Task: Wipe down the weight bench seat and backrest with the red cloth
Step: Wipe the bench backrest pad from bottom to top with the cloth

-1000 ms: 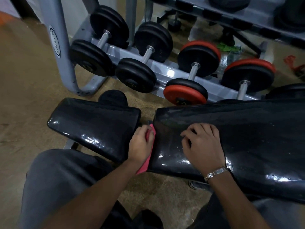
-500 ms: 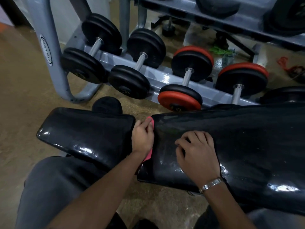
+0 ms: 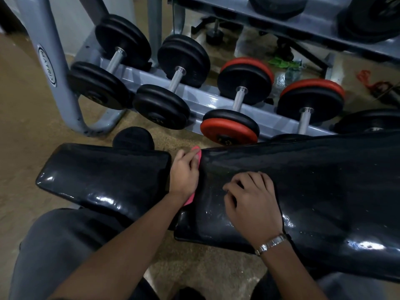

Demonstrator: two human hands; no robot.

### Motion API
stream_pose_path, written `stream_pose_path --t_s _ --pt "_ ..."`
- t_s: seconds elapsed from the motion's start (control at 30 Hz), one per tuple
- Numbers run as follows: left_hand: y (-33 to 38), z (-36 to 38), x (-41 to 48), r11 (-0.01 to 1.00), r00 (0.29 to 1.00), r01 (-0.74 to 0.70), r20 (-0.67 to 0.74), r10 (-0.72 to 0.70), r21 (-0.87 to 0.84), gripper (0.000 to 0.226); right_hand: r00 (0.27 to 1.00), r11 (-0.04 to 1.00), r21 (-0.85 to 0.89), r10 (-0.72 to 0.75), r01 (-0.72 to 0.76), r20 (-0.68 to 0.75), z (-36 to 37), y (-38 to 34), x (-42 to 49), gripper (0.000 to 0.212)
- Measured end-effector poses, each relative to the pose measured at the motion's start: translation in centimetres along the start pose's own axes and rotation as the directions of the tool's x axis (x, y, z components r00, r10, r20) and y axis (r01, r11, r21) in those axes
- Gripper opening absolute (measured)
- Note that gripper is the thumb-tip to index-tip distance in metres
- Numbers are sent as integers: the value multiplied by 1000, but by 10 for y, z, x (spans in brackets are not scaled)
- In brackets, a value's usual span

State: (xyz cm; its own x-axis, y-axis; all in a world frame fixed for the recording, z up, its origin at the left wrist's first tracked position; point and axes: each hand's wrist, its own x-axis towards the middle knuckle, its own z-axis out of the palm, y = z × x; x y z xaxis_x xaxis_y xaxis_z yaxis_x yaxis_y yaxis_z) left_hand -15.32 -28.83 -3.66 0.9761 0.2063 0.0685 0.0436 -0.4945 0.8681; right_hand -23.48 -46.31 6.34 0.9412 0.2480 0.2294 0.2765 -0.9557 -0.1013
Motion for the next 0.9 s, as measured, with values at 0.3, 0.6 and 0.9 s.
stream_pose_path --t_s 0.3,0.6,0.9 --pt "0 4 22 984 995 97 -25 -94 147 34 1000 1000 2 8 -8 10 1 0 1 23" --pt "-7 -7 -3 990 1000 7 -13 -5 144 35 999 1000 8 23 -23 23 3 0 0 21" --pt "0 -5 -24 977 988 -153 13 153 151 36 1000 1000 12 14 -14 -2 3 2 -2 21"
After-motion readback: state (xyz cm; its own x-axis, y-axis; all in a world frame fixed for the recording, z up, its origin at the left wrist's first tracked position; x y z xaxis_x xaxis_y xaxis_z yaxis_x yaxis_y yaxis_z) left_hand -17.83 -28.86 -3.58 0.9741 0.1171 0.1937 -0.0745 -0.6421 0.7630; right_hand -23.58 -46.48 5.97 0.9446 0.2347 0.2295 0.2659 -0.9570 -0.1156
